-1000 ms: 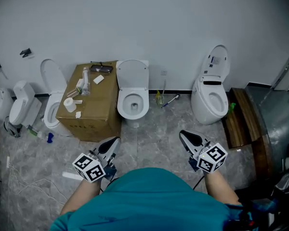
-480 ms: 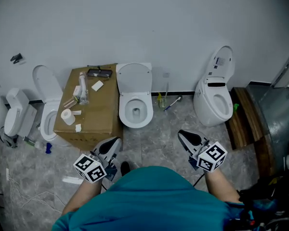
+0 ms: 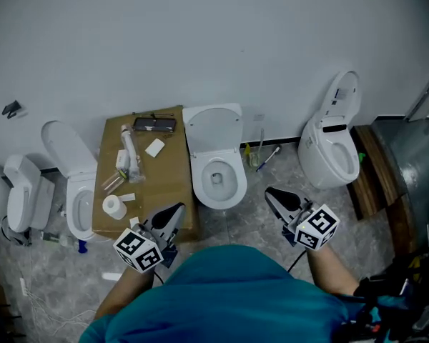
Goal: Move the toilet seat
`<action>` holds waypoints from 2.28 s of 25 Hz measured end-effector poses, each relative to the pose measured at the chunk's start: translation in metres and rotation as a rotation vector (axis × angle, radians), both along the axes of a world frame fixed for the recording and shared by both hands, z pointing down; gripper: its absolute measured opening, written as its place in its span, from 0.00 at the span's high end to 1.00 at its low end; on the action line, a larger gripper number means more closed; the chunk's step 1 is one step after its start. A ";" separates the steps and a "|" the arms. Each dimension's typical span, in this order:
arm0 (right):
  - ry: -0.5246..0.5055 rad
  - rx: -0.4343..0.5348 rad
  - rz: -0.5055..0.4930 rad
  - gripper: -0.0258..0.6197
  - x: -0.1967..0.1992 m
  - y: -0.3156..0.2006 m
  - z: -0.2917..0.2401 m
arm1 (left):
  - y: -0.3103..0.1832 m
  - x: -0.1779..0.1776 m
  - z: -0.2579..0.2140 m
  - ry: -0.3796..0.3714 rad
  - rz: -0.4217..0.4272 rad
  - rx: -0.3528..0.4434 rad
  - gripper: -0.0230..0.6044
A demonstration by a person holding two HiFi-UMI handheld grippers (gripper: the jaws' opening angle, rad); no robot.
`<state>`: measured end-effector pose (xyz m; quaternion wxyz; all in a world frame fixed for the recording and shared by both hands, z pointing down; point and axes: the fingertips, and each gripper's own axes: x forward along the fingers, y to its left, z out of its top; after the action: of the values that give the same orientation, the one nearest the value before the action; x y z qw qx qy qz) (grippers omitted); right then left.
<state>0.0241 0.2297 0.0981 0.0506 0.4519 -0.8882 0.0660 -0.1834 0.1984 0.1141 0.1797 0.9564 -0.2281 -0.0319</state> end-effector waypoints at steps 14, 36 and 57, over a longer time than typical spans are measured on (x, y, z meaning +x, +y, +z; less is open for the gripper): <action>0.039 -0.132 -0.220 0.96 0.002 -0.178 0.075 | -0.126 0.010 0.050 -0.054 -0.171 -0.106 0.98; 0.460 -0.234 -0.708 0.78 0.029 -0.303 0.309 | -0.248 0.120 0.201 -0.139 -0.336 -0.410 0.98; 0.984 -0.313 -1.027 0.61 0.038 -0.206 0.674 | -0.226 0.143 0.439 -0.313 -0.156 -0.612 0.98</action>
<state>0.0620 0.0239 0.7718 0.5327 -0.0570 -0.8429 -0.0507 -0.0407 -0.0273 0.5534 0.4176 0.8312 -0.3245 0.1714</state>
